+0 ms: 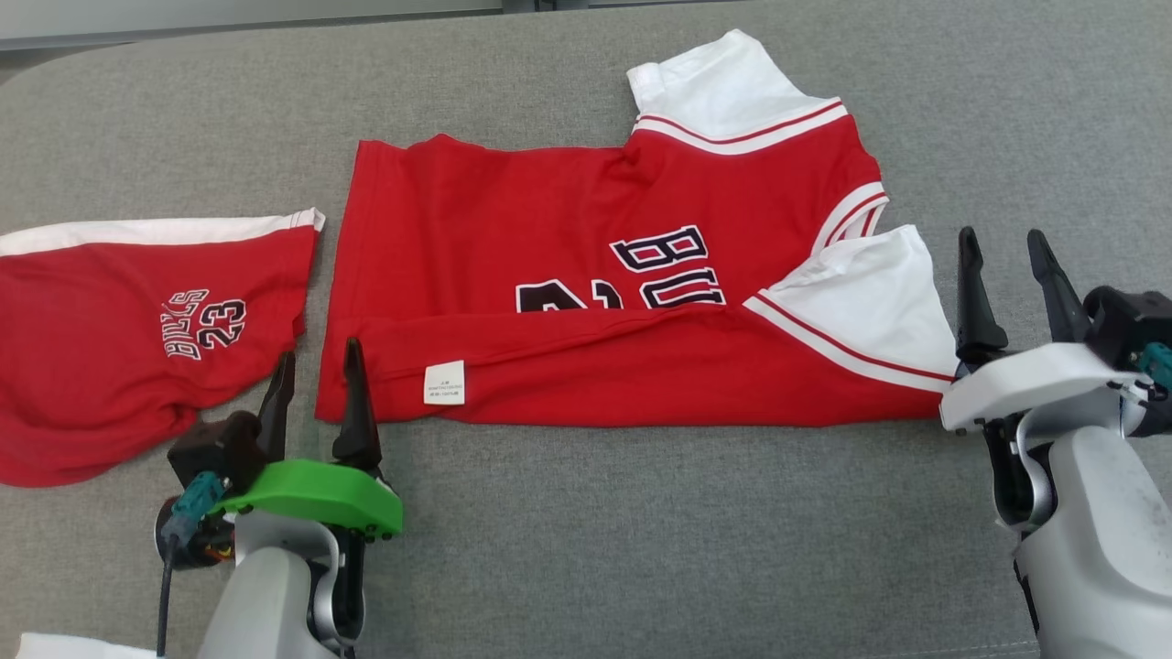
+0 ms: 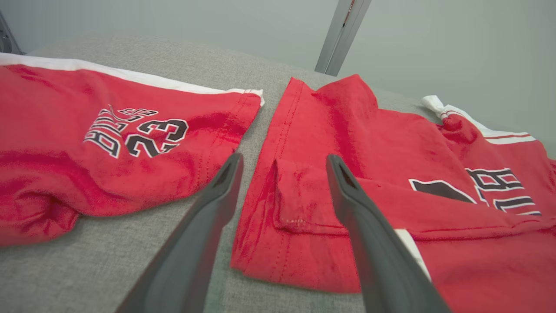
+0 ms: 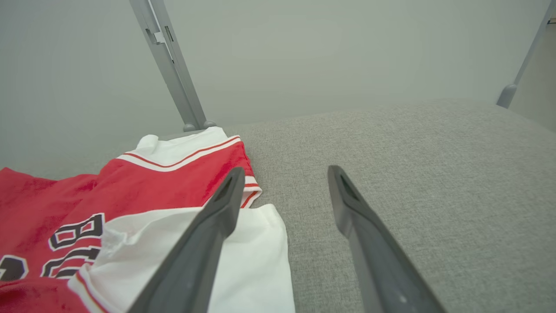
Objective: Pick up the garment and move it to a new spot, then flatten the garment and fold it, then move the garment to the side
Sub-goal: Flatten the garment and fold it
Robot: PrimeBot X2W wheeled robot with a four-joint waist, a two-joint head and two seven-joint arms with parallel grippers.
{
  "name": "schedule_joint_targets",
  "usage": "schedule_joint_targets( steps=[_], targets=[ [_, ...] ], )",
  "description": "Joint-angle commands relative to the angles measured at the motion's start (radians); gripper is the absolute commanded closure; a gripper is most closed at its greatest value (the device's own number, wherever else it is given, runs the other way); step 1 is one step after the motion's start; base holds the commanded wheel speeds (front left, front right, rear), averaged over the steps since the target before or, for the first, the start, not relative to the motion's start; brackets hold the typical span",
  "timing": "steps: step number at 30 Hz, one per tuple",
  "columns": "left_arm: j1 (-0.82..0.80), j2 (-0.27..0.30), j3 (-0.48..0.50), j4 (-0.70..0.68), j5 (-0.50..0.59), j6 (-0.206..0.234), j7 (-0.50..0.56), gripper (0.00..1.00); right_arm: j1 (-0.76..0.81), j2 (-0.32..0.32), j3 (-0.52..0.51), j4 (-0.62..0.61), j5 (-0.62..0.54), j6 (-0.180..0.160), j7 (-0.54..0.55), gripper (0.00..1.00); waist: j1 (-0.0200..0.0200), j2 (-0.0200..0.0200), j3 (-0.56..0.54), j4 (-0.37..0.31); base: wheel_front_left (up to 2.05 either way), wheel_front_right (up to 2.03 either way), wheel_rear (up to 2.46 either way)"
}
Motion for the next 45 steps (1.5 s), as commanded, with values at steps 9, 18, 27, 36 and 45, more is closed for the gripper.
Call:
schedule_joint_targets(
  steps=[9, 18, 27, 36, 45],
  targets=[
    [0.099, 0.006, -0.042, 0.037, -0.032, -0.001, 0.0, 0.0, 0.178, 0.02, -0.01, -0.095, 0.013, -0.001, -0.002, 0.0, 0.0, 0.0, -0.017, -0.004, 0.0, 0.0, 0.0],
    [0.068, 0.006, 0.002, 0.076, -0.008, 0.032, 0.0, 0.0, 0.237, 0.03, 0.011, -0.086, 0.017, -0.001, -0.002, 0.0, 0.0, 0.0, -0.012, -0.027, 0.0, 0.0, 0.0],
    [0.032, 0.005, 0.003, 0.124, 0.007, 0.008, 0.001, 1.0, 0.253, 0.045, 0.044, -0.047, 0.037, -0.001, -0.002, 0.0, 0.0, 0.0, 0.017, -0.034, 0.0, 0.0, 0.0],
    [0.024, 0.004, -0.031, 0.129, 0.005, -0.024, 0.002, 1.0, 0.229, 0.049, 0.082, 0.059, 0.054, -0.001, 0.004, 0.02, 0.0, 0.0, 0.033, -0.018, 0.0, 0.0, 0.0],
    [0.033, 0.004, -0.036, 0.114, 0.01, -0.041, 0.002, 1.0, 0.211, 0.032, 0.147, 0.068, 0.097, -0.001, 0.008, 1.0, 0.0, 0.0, 0.038, -0.011, 0.0, 0.0, 0.0]
  ],
)
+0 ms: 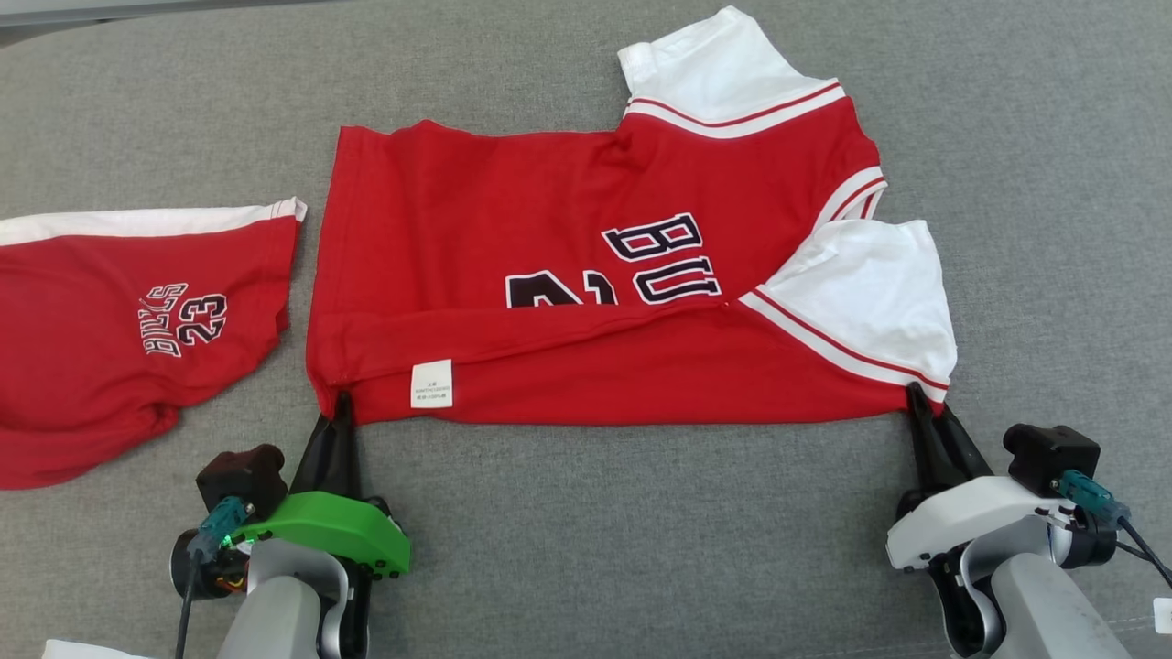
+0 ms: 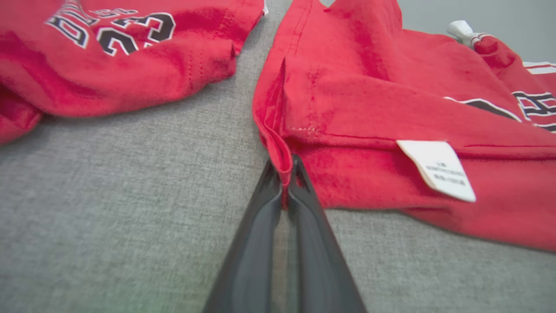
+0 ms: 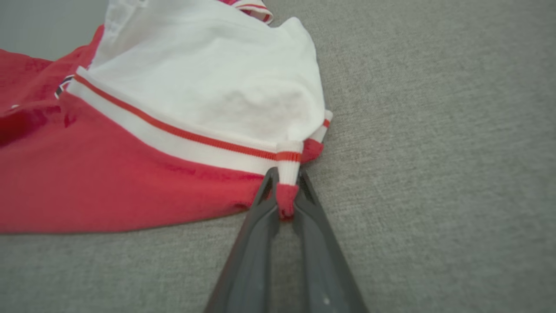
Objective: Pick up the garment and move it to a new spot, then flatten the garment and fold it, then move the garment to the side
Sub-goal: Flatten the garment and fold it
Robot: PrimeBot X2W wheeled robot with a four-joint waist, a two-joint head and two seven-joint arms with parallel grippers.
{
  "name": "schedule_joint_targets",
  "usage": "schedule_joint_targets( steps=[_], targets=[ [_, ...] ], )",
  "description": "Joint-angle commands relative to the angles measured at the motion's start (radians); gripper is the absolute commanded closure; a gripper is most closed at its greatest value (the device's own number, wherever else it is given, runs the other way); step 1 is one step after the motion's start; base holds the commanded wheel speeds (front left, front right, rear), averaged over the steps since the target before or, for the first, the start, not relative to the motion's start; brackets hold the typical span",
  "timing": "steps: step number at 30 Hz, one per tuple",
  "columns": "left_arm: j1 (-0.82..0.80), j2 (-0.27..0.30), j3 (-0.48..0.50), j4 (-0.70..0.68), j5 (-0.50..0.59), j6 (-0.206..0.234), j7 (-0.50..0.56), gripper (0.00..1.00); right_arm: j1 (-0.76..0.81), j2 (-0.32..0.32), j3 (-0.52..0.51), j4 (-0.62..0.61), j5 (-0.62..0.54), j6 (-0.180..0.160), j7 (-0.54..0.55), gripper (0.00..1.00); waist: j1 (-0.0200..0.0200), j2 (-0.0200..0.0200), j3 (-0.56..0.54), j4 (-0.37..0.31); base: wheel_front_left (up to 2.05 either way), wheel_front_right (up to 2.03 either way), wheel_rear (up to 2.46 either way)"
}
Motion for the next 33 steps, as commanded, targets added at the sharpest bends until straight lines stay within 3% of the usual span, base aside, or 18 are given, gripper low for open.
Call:
schedule_joint_targets(
  steps=[1, 13, 19, 26, 33],
  targets=[
    [0.008, 0.0, -0.013, 0.0, 0.004, -0.015, 0.004, 1.0, 0.004, 0.002, 0.013, 0.012, 0.005, -0.001, 0.02, 1.0, 0.0, 0.0, -0.003, 0.002, 0.0, 0.0, 0.0],
    [-0.038, 0.003, 0.025, -0.109, -0.018, -0.033, 0.003, 1.0, -0.114, -0.035, -0.027, -0.044, 0.086, -0.001, 0.012, 1.0, 0.0, 0.0, -0.08, 0.027, 0.0, 0.0, 0.0],
    [-0.02, 0.003, 0.051, -0.099, -0.014, -0.039, 0.003, 1.0, -0.134, -0.071, -0.029, -0.022, 0.118, -0.001, 0.012, 1.0, 0.0, 0.0, -0.165, 0.032, 0.0, 0.0, 0.0],
    [0.138, 0.003, 0.028, -0.031, -0.056, -0.031, 0.002, 1.0, 0.013, -0.084, 0.031, 0.035, 0.167, -0.001, 0.012, 1.0, 0.0, 0.0, -0.295, 0.03, 0.0, 0.0, 0.0],
    [0.276, 0.004, 0.004, 0.019, -0.079, -0.004, 0.002, 1.0, 0.168, -0.093, 0.083, 0.067, 0.203, -0.001, 0.012, 1.0, 0.0, 0.0, -0.322, 0.031, 0.0, 0.0, 0.0]
  ],
)
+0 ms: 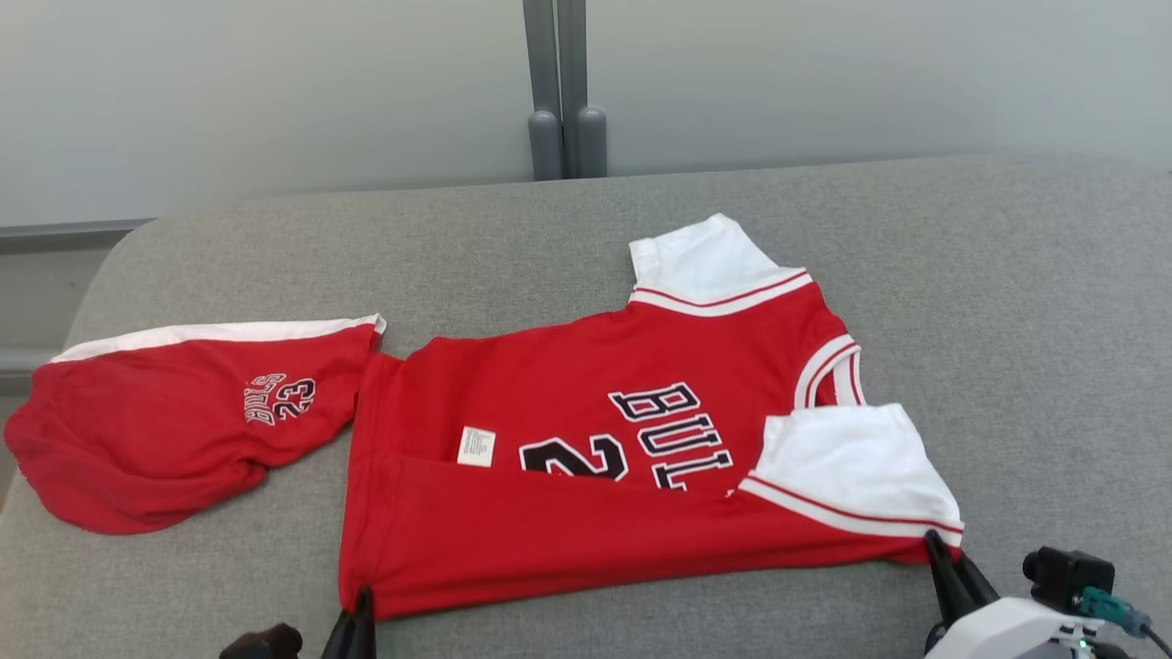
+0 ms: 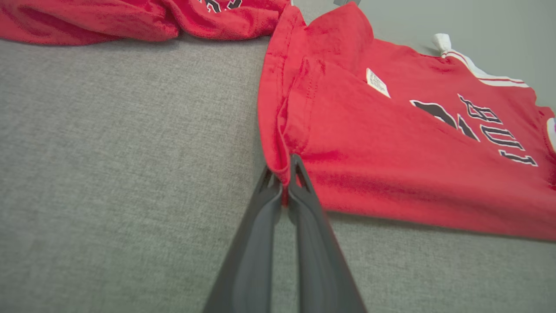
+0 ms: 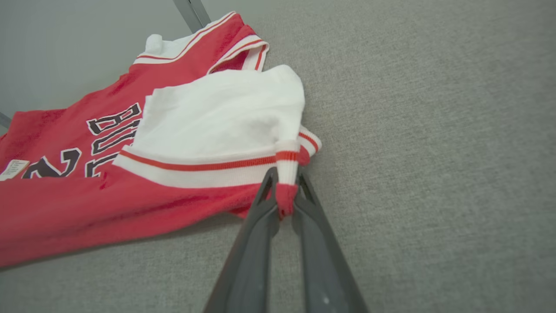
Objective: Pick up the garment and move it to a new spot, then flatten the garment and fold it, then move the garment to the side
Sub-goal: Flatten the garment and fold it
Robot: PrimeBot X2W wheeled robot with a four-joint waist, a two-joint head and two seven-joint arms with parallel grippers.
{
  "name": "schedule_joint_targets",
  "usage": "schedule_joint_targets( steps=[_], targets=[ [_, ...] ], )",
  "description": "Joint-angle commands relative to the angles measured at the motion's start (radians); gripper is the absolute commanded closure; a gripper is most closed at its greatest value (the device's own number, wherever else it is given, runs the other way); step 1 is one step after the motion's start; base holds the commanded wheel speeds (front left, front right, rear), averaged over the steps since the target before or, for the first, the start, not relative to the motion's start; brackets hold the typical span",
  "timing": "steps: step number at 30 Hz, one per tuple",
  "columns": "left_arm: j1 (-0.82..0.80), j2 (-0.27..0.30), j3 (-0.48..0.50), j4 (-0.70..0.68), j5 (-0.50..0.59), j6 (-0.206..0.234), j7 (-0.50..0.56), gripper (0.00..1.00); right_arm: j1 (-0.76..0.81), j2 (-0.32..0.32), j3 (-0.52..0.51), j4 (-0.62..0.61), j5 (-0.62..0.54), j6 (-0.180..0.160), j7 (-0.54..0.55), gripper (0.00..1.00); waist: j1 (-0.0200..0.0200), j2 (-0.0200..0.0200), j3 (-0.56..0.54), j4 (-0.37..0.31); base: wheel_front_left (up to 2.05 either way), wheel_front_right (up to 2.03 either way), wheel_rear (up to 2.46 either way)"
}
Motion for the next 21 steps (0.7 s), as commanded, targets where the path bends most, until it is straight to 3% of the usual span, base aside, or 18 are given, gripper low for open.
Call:
schedule_joint_targets(
  steps=[1, 5, 7, 8, 9, 16, 21],
  targets=[
    [0.024, 0.007, 0.004, 0.007, -0.012, 0.012, 0.0, 1.0, 0.024, -0.01, 0.005, 0.005, 0.009, -0.002, 0.0, 1.0, 0.0, -0.0001, -0.012, 0.0, 0.0, 0.0, 0.0],
    [0.061, 0.007, -0.004, 0.009, -0.002, 0.019, 0.0, 1.0, 0.057, -0.019, 0.014, 0.002, 0.014, -0.002, 0.0, 1.0, 0.0, -0.0001, -0.005, -0.002, 0.0, 0.0, 0.0],
    [0.058, 0.007, -0.007, 0.004, 0.004, 0.026, 0.0, 0.23, 0.049, -0.016, 0.008, 0.006, 0.005, -0.002, 0.0, 1.0, 0.0, -0.0001, 0.0, -0.001, 0.0, 0.0, 0.0],
    [0.049, 0.007, -0.01, -0.001, 0.005, 0.028, 0.0, 0.0, 0.038, -0.014, 0.001, 0.008, -0.001, -0.002, 0.0, 0.51, 0.0, -0.0001, 0.004, -0.001, 0.0, 0.0, 0.0],
    [0.036, 0.007, -0.012, -0.009, 0.01, 0.031, 0.0, 0.0, 0.031, -0.012, 0.001, 0.015, -0.01, -0.002, 0.0, 0.0, 0.0, -0.0001, 0.01, 0.0, 0.0, 0.0, 0.0],
    [-0.052, 0.007, 0.001, -0.067, 0.032, 0.054, 0.0, 0.0, -0.076, 0.02, -0.065, 0.002, -0.103, -0.001, 0.0, 0.0, 0.0, -0.0001, 0.057, 0.003, 0.0, 0.0, 0.0],
    [-0.184, 0.007, -0.005, -0.027, 0.062, 0.054, 0.0, 0.0, -0.18, 0.028, -0.052, 0.005, -0.152, -0.001, 0.0, 0.0, 0.0, -0.0001, 0.102, 0.009, 0.0, 0.0, 0.0]
  ],
)
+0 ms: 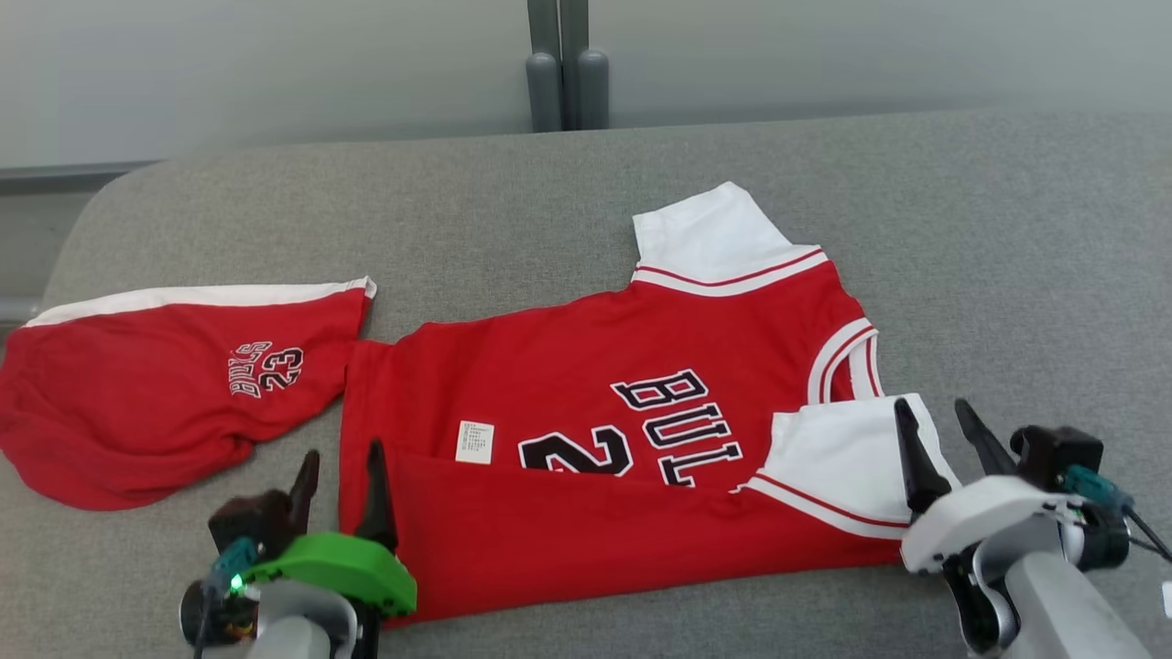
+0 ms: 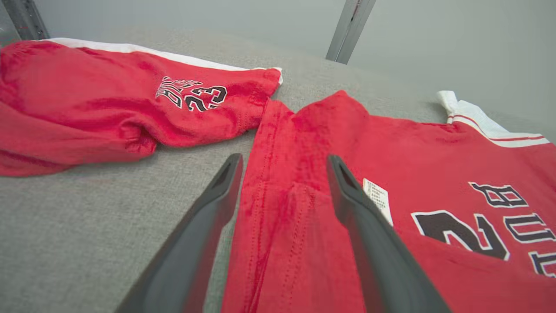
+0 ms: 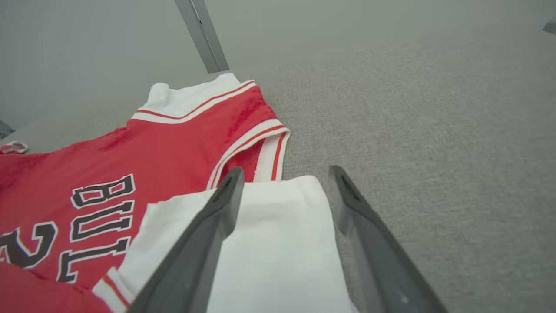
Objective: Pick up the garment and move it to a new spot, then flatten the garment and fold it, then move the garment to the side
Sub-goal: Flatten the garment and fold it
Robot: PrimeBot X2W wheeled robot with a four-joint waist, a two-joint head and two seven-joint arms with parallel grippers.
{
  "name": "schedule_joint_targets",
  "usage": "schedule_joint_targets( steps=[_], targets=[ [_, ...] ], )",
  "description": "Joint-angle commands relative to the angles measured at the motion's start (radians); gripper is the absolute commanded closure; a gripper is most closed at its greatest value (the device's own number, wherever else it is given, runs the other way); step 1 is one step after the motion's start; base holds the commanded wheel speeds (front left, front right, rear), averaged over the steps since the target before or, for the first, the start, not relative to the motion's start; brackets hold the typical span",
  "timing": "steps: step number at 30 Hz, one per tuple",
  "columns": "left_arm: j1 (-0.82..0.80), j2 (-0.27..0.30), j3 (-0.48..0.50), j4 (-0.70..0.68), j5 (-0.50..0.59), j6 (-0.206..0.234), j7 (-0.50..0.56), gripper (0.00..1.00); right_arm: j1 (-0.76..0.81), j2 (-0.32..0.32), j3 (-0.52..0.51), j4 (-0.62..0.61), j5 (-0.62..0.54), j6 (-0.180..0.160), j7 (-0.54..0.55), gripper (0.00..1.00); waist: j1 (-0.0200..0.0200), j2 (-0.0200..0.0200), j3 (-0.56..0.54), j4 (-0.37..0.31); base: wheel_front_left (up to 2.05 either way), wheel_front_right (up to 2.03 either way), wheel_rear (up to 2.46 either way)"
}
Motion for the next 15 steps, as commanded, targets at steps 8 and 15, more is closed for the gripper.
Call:
schedule_joint_targets(
  steps=[8, 15],
  targets=[
    [-0.244, 0.006, -0.025, 0.17, 0.026, -0.036, 0.0, 0.0, -0.16, 0.009, 0.052, 0.018, -0.03, -0.001, 0.0, 0.0, 0.0, -0.0001, 0.089, -0.005, 0.0, 0.0, 0.0],
    [-0.376, 0.019, -0.019, 0.348, 0.026, -0.052, 0.0, 0.0, -0.231, 0.006, 0.094, 0.035, -0.029, -0.001, 0.0, 0.0, 0.0, -0.0001, 0.138, -0.02, 0.0, 0.0, 0.0]
  ],
)
